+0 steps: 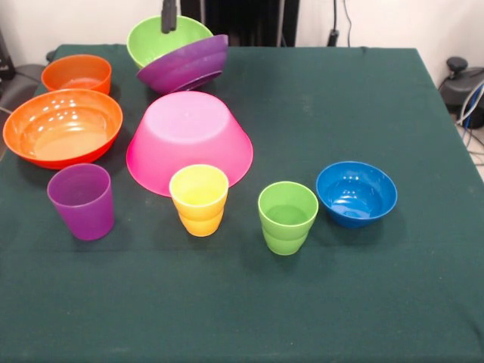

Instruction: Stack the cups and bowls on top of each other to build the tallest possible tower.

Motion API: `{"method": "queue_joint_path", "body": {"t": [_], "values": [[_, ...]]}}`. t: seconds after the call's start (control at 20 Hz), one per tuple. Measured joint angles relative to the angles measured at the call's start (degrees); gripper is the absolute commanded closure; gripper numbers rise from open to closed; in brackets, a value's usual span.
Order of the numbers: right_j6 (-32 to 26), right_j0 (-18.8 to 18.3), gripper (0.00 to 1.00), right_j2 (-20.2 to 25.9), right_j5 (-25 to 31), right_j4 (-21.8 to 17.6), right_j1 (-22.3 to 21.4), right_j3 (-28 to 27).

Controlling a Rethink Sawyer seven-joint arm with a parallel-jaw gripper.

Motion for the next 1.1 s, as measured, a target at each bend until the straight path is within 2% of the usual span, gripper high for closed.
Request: {"method": "queue_joint_path", "body": {"t": [0.2,0.55,1.1], "values": [[-1.96,0.21,0.0,0.03,-0.29,0.52,1.05,-0.01],[-2.05,1.19,0.0,0.03,-0.29,0.7,1.07,-0.01],[-2.05,1.32,0.0,0.84,-0.42,3.81,2.84,-0.08]]}}
